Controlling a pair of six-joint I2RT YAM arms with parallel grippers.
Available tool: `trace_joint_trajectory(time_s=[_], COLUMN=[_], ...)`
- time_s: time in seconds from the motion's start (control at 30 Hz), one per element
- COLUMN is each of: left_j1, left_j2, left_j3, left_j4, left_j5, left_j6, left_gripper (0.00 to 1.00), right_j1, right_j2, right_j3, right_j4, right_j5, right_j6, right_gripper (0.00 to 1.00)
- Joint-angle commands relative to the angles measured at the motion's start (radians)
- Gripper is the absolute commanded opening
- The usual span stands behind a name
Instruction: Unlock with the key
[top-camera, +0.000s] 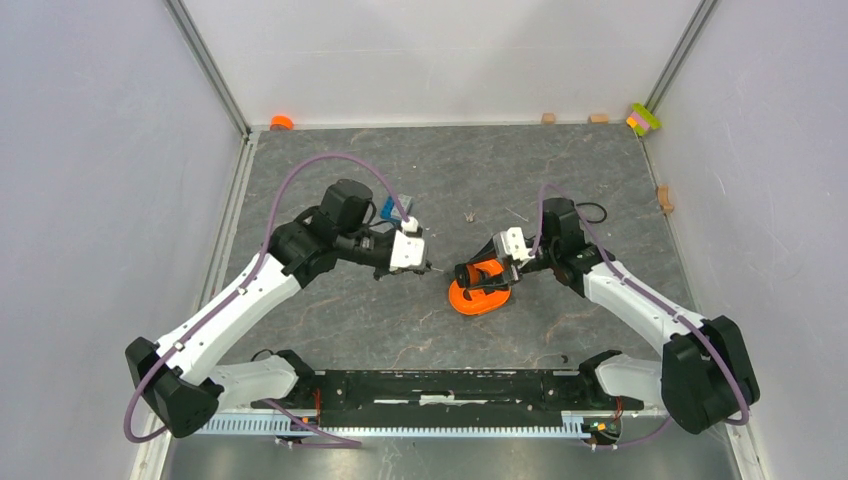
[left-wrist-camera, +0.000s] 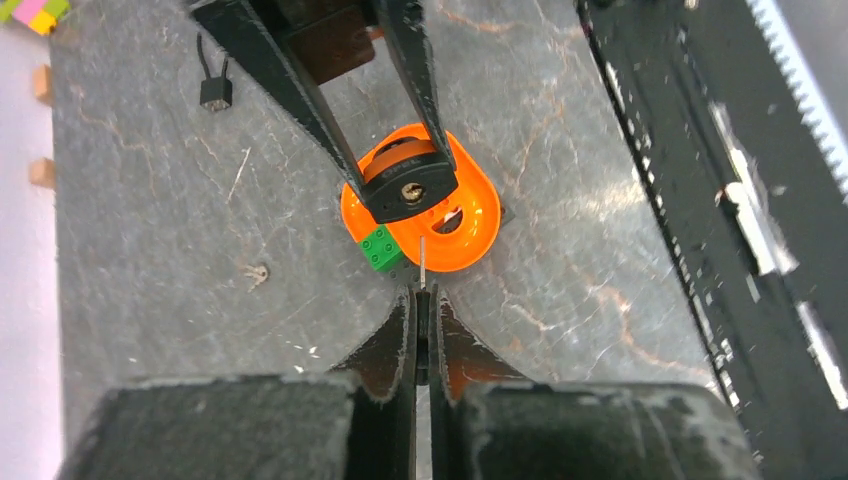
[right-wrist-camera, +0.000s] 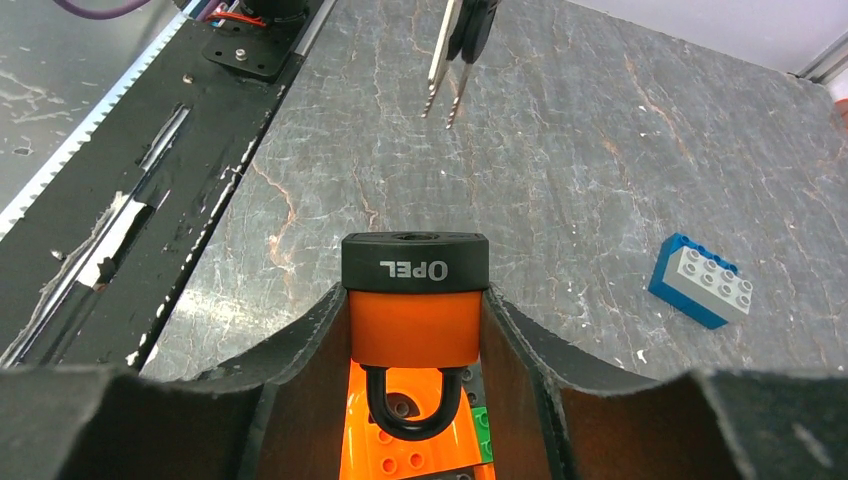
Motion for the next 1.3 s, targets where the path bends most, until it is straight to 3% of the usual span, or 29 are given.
trace_joint_trajectory(time_s=[0.0,0.13,0.3,0.5,0.63,0.8,1.17,1.27], left_j1=[-0.037,-0.069,-0.132,-0.150,-0.149,-0.160,-0.179,-0.189], left_j2=[0.005,0.026,0.059,0.158,0.186,0.148,-0.070,-0.113], left_j3=[0.047,0.090,0.093,0.224,0.280,0.258,-0.023,-0.096], left_j4=[-0.093,-0.149,-0.160,-0.246,-0.274,-0.277,-0.014,0.069], left_j5=[-0.058,-0.080,-0.233,-0.439,-0.558,-0.563,-0.428,-0.395], left_j6=[0.361,0.474,0.582,0.505,0.541,0.640,0.930,0.952], left_gripper=[0.02,0.02,0.02,0.02,0.02,0.02,0.02,0.02], right_j1=[-0.004,-0.003,-0.003,-0.003,-0.004,-0.003,0.001,0.024], right_j2=[-0.004,0.008,0.036,0.054,0.066,0.078,0.107,0.109], right_j3=[-0.015,-0.015,-0.010,-0.022,-0.021,-0.011,0.051,0.063], right_j4=[0.147,0.149,0.174,0.208,0.200,0.196,0.087,0.061], right_j5=[-0.030,-0.028,-0.025,0.021,0.041,0.041,0.034,0.060], right_j6=[0.082,0.087,0.131,0.154,0.146,0.161,0.170,0.159], right_gripper=[0.00,0.00,0.00,0.00,0.00,0.00,0.00,0.00])
